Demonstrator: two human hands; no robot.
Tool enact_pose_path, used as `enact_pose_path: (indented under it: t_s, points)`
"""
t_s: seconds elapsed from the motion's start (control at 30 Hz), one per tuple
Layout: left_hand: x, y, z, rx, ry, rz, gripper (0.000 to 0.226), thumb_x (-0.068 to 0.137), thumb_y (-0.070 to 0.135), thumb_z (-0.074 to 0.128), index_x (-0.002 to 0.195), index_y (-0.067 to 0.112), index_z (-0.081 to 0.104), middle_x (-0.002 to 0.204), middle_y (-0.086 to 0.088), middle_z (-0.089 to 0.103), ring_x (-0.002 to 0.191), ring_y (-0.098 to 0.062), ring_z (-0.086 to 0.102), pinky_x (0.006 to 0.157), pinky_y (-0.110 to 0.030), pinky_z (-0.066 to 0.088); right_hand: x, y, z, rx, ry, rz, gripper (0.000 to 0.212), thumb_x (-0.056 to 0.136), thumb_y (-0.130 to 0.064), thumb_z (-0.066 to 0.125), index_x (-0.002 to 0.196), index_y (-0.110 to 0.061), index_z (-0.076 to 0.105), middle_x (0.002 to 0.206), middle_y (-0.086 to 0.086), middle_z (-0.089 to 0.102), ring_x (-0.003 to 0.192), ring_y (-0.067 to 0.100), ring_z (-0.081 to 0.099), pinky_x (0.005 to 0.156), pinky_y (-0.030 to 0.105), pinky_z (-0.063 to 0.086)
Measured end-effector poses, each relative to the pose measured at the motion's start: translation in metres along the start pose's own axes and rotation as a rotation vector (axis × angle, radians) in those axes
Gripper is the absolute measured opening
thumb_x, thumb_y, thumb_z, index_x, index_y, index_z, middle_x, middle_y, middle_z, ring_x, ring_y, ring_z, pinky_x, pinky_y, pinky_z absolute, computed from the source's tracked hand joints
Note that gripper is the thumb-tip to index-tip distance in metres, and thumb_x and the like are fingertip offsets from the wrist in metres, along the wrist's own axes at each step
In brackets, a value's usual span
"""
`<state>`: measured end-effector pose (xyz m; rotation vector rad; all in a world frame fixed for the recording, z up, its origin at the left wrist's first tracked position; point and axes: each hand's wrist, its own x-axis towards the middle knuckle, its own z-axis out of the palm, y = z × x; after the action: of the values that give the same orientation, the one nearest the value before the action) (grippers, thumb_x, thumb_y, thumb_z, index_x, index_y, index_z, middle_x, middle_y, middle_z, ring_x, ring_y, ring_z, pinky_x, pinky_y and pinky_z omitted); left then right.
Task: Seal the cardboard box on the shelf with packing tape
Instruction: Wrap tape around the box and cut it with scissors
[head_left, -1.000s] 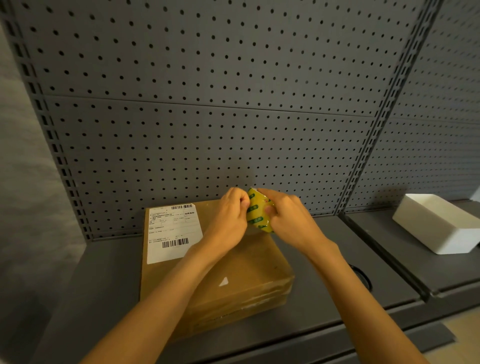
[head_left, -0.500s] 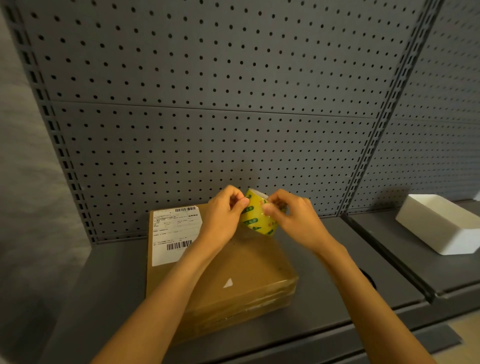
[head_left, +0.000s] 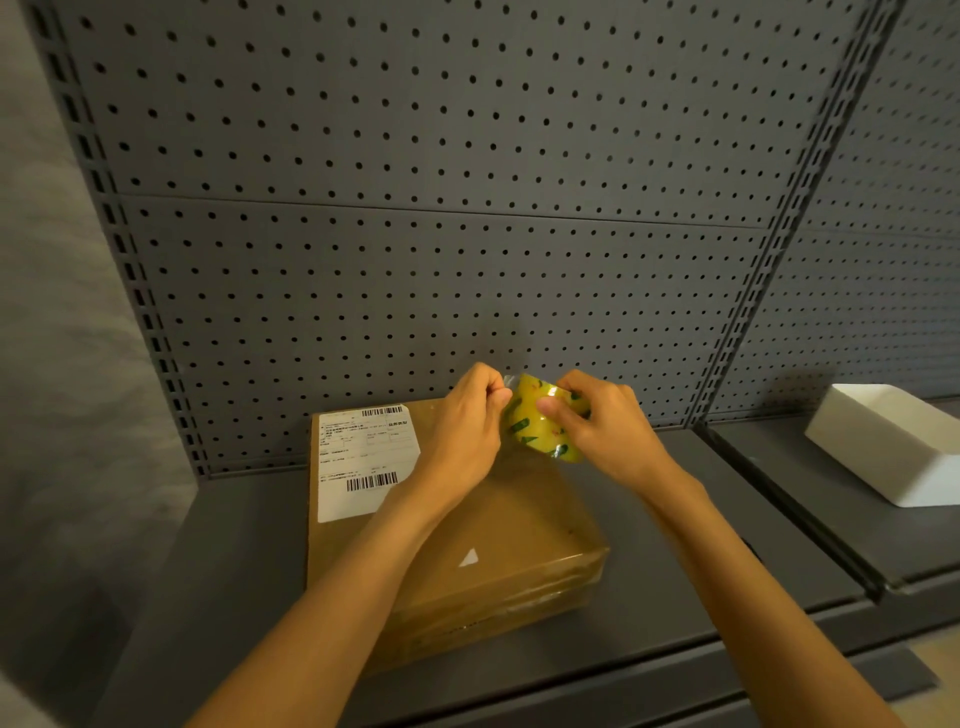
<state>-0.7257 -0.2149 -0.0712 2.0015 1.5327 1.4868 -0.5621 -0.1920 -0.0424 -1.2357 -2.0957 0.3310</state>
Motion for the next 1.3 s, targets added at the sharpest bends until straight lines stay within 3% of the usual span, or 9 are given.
enact_pose_path:
  t_s: [0.1, 0.2, 0.3, 0.47, 0.63, 0.73, 0.9, 1.07, 1.3]
  points:
    - [-0.005, 0.007, 0.007, 0.009, -0.046, 0.037, 0.014, 0.100, 0.020, 0.040, 0.087, 0.014, 0.041, 0.080, 0.005, 0.045, 0.068, -0.013, 0.040, 0.060, -0.033, 0.037, 0.008, 0.005, -0.002, -0.198, -0.027, 0.086, 0.025, 0.092, -0.041, 0.055, 0.085, -0.016, 0.056, 0.073, 0.005, 0.057, 0.073, 0.027, 0.056, 0.061, 0.035, 0.044]
    - [-0.001, 0.010, 0.010, -0.002, -0.056, -0.043, 0.013, 0.100, 0.021, 0.040, 0.089, 0.015, 0.043, 0.075, 0.009, 0.044, 0.063, -0.007, 0.040, 0.054, -0.020, 0.035, 0.015, 0.004, -0.006, -0.309, -0.053, 0.131, 0.034, 0.088, -0.049, 0.057, 0.095, -0.016, 0.061, 0.079, 0.006, 0.058, 0.079, 0.026, 0.058, 0.066, 0.036, 0.048]
    - [0.006, 0.007, 0.002, -0.146, -0.059, -0.255, 0.015, 0.099, 0.021, 0.043, 0.087, 0.014, 0.048, 0.071, 0.007, 0.046, 0.062, -0.007, 0.042, 0.055, -0.015, 0.035, 0.014, 0.008, -0.018, -0.113, -0.064, 0.121, 0.033, 0.080, -0.050, 0.067, 0.082, -0.018, 0.057, 0.069, 0.003, 0.056, 0.065, 0.016, 0.051, 0.056, 0.029, 0.041]
    - [0.013, 0.005, -0.004, -0.353, -0.087, -0.470, 0.021, 0.098, 0.019, 0.047, 0.078, 0.014, 0.051, 0.070, 0.002, 0.050, 0.066, -0.012, 0.046, 0.070, -0.028, 0.041, 0.006, 0.014, -0.020, 0.135, -0.096, 0.131, 0.041, 0.070, -0.039, 0.079, 0.094, -0.016, 0.055, 0.076, -0.003, 0.056, 0.065, 0.010, 0.049, 0.057, 0.023, 0.040]
    - [0.017, -0.005, -0.017, -0.387, -0.021, -0.604, 0.023, 0.097, 0.016, 0.048, 0.074, 0.013, 0.051, 0.068, -0.001, 0.050, 0.064, -0.013, 0.046, 0.064, -0.024, 0.041, 0.008, 0.020, -0.016, 0.342, -0.152, 0.122, 0.063, 0.062, -0.032, 0.085, 0.113, -0.023, 0.048, 0.109, -0.008, 0.051, 0.099, 0.016, 0.058, 0.077, 0.034, 0.056]
    - [0.019, -0.012, -0.022, -0.424, 0.008, -0.707, 0.024, 0.095, 0.012, 0.051, 0.070, 0.010, 0.053, 0.065, -0.002, 0.050, 0.060, -0.012, 0.046, 0.059, -0.023, 0.040, 0.013, 0.020, -0.006, 0.472, -0.189, 0.122, 0.077, 0.060, -0.033, 0.085, 0.125, -0.026, 0.044, 0.116, -0.008, 0.051, 0.103, 0.012, 0.059, 0.080, 0.026, 0.055]
    - [0.027, -0.024, -0.031, -0.423, 0.083, -0.819, 0.026, 0.094, 0.010, 0.053, 0.068, 0.009, 0.054, 0.062, -0.003, 0.049, 0.056, -0.013, 0.044, 0.054, -0.023, 0.038, 0.027, 0.012, 0.014, 0.623, -0.136, 0.097, 0.064, 0.071, -0.020, 0.076, 0.126, -0.023, 0.044, 0.116, -0.007, 0.052, 0.099, -0.001, 0.056, 0.079, 0.012, 0.048]
    - [0.031, -0.035, -0.033, -0.305, 0.053, -0.881, 0.027, 0.094, 0.013, 0.053, 0.067, 0.010, 0.054, 0.061, -0.003, 0.051, 0.057, -0.013, 0.046, 0.055, -0.023, 0.040, 0.040, 0.016, 0.032, 0.597, -0.113, 0.086, 0.066, 0.066, -0.037, 0.082, 0.122, -0.025, 0.050, 0.114, -0.002, 0.058, 0.102, 0.008, 0.059, 0.082, 0.021, 0.052]
    - [0.036, -0.040, -0.029, -0.050, -0.036, -0.895, 0.020, 0.092, 0.019, 0.056, 0.088, 0.001, 0.064, 0.077, -0.011, 0.064, 0.074, -0.024, 0.062, 0.072, -0.034, 0.052, 0.064, 0.019, 0.036, 0.584, -0.081, 0.116, 0.045, 0.074, -0.021, 0.078, 0.115, -0.017, 0.061, 0.101, -0.001, 0.065, 0.094, 0.014, 0.062, 0.077, 0.018, 0.053]
